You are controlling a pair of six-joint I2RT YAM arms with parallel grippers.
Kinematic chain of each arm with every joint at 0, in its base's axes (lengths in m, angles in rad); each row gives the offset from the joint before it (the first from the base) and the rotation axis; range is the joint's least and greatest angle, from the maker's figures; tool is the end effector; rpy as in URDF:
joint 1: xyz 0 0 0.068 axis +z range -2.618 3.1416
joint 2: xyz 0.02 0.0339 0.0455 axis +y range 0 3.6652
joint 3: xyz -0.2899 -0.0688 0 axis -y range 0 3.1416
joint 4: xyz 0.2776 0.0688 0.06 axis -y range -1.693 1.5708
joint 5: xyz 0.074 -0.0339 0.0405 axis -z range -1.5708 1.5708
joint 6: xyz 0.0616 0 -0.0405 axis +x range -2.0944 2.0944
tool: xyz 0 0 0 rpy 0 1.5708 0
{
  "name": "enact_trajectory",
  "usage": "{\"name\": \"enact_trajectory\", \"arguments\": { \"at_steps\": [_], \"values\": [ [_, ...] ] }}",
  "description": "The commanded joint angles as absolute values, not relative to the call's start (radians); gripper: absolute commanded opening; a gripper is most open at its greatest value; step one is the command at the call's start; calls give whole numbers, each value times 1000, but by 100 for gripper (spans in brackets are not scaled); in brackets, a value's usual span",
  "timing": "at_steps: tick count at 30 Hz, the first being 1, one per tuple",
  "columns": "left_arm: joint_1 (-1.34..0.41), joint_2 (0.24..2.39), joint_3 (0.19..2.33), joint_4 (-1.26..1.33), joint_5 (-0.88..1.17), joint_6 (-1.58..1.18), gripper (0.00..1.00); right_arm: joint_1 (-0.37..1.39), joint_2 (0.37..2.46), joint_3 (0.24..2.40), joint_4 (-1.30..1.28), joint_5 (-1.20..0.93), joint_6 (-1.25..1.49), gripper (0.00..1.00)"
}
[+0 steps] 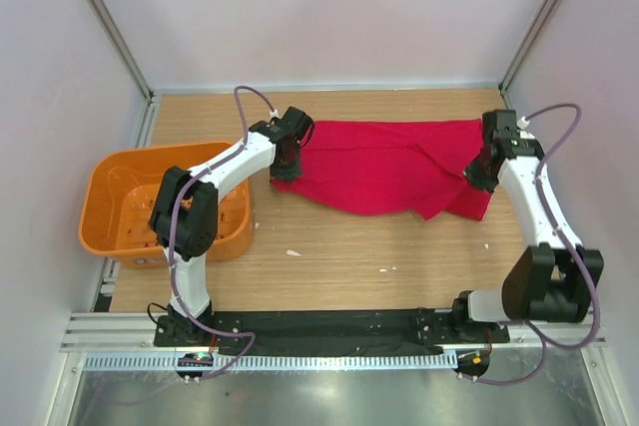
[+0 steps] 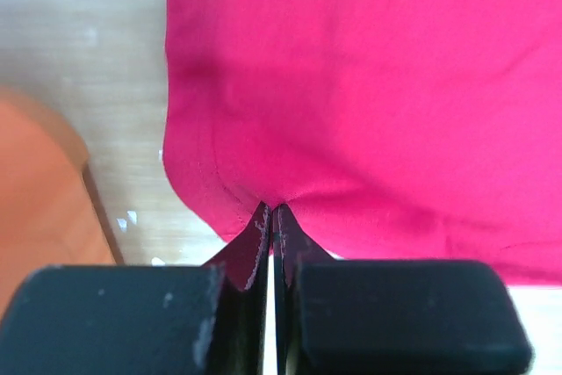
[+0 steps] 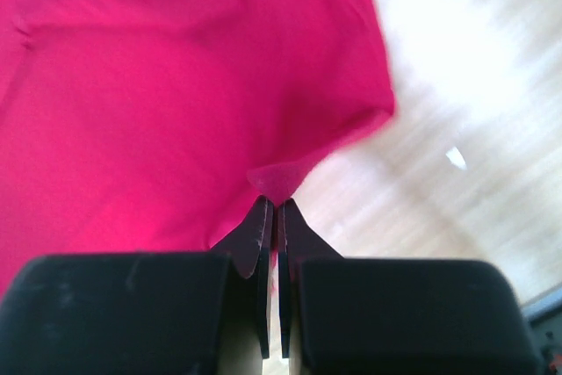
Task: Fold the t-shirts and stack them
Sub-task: Fold the tshirt
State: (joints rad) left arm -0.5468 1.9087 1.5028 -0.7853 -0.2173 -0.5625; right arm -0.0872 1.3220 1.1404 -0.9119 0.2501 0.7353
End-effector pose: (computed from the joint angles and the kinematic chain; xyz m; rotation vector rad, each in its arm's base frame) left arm 0.3866 -0.2198 0.2079 -0.0780 2.7059 -0.0229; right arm 0.2915 -0.0408 0.2846 1.1166 2.3606 -0.1088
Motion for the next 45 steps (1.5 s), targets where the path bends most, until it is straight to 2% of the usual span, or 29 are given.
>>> {"name": "enact_trajectory", "arguments": {
  "at_steps": [1,10,24,45],
  "values": [
    [-520,1989,1630,-893,-249,-502,0,-89,1463,1288,-801,233,635,1],
    [-472,2187,1923,-1011,-212,-489,0,-91,1787,1610,-779,163,529,1],
    [-443,2293,2075,-1057,-221,-509,0,-94,2023,1922,-798,126,520,1],
    [-420,2424,2269,-1095,-199,-488,1,-103,2134,1993,-781,120,525,1]
  ]
}}
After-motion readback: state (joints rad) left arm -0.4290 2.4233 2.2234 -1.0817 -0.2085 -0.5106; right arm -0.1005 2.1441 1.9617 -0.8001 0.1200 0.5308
